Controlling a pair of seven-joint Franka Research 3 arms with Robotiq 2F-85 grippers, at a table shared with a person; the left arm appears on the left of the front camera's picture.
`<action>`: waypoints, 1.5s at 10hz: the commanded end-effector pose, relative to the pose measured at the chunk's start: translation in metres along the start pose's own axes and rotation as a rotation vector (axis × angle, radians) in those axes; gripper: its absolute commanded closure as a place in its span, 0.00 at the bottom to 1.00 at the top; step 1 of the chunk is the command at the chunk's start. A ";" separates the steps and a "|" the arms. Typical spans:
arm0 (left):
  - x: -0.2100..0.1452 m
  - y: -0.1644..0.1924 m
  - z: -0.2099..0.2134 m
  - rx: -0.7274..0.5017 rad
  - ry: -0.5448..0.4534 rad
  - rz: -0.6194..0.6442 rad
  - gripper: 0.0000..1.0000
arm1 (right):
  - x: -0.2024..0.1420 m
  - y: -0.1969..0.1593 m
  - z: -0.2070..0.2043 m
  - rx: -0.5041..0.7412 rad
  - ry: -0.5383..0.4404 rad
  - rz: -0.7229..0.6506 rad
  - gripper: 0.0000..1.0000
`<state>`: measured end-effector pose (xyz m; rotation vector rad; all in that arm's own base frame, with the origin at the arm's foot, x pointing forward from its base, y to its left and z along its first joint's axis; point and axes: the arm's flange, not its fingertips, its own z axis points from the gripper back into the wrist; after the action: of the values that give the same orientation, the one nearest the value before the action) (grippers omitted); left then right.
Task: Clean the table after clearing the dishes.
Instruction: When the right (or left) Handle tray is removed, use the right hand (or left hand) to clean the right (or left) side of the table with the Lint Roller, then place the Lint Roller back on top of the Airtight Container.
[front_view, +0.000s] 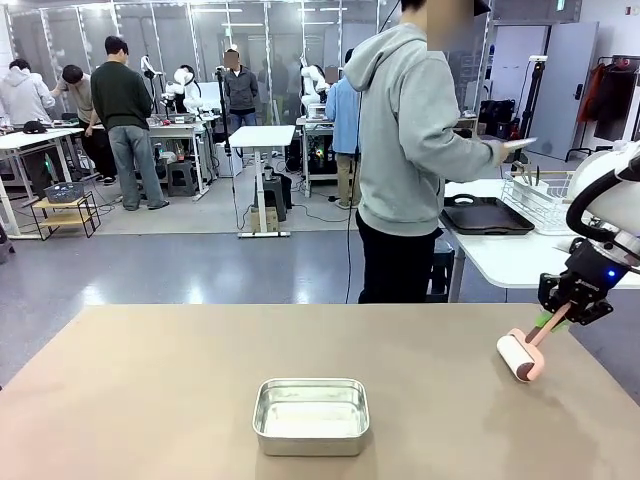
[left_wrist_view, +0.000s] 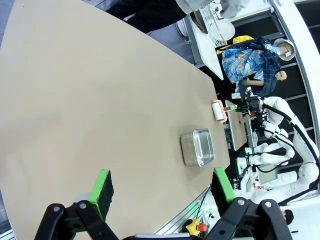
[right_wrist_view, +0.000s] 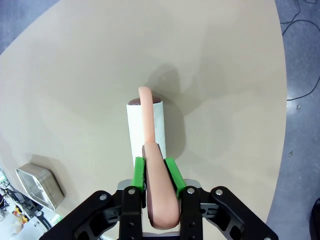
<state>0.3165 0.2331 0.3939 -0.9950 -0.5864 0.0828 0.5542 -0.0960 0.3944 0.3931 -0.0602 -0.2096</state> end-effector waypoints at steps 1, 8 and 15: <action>-0.001 0.000 0.003 -0.013 -0.003 0.000 0.00 | -0.001 -0.006 -0.011 0.007 0.011 -0.005 0.78; -0.001 0.000 0.003 -0.013 -0.003 0.000 0.00 | -0.001 -0.006 -0.011 0.007 0.011 -0.005 0.78; -0.001 0.000 0.003 -0.013 -0.003 0.000 0.00 | -0.011 0.029 0.036 0.028 -0.099 0.142 0.78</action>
<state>0.3165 0.2331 0.3938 -0.9950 -0.5863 0.0828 0.5541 -0.0896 0.4147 0.3954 -0.1020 -0.1623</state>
